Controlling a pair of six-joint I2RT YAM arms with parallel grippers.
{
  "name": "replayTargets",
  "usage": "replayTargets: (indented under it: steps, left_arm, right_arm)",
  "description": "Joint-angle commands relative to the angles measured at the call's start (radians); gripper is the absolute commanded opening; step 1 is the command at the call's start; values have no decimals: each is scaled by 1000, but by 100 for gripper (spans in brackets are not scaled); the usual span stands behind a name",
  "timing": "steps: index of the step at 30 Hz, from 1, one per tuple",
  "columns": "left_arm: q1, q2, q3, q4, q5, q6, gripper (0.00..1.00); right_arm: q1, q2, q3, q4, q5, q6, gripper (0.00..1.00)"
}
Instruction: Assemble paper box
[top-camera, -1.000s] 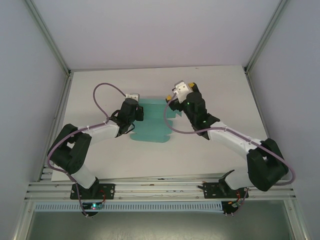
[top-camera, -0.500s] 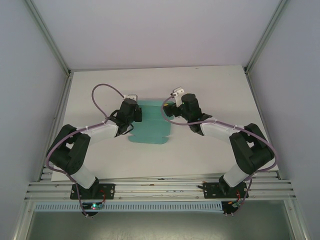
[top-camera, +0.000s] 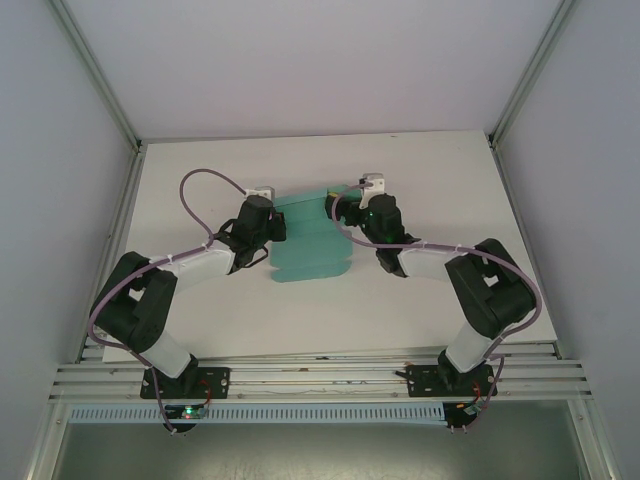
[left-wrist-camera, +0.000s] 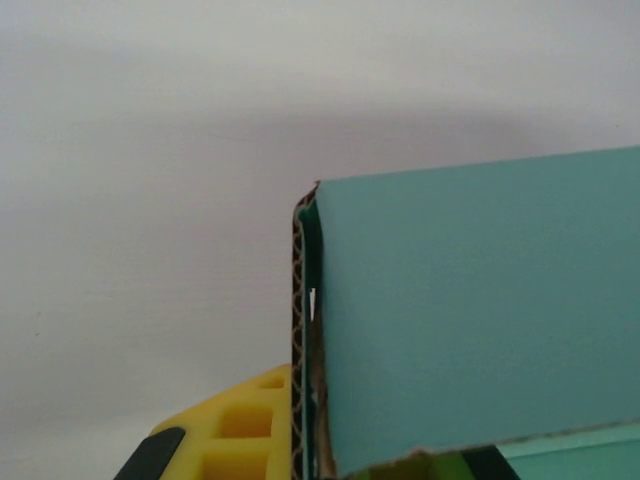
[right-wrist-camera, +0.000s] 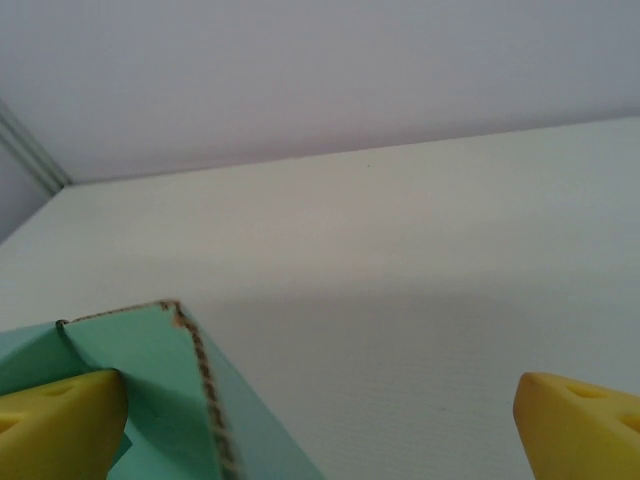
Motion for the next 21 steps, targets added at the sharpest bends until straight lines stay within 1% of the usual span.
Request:
replayTargets:
  steps: [1,3,8,11,15,17,21]
  left_arm:
    - [-4,-24,8,35,28,-14,0]
    - [-4,-25,9,34,21,-15,0]
    - [-4,-29,12,24,-3,-17,0]
    - [-3,-33,12,15,-13,-18,0]
    - [-1,-48,12,11,-18,-2,0]
    - [-1,-54,19,0,-10,12,0]
    - [-1,-54,36,-25,-6,29,0]
  right_arm:
    - [44,7,-8,120,151,109,98]
    - [65,-2,-12,98,222,108,98]
    - [63,-53,-56,71,214,59,98]
    - [49,-135,-100,-32,203,12,98]
    - [24,-250,-135,-253,169,-55,98]
    - [16,-285,-144,-350,188,-85,98]
    - [-1,-322,-160,-448,212,-107,98]
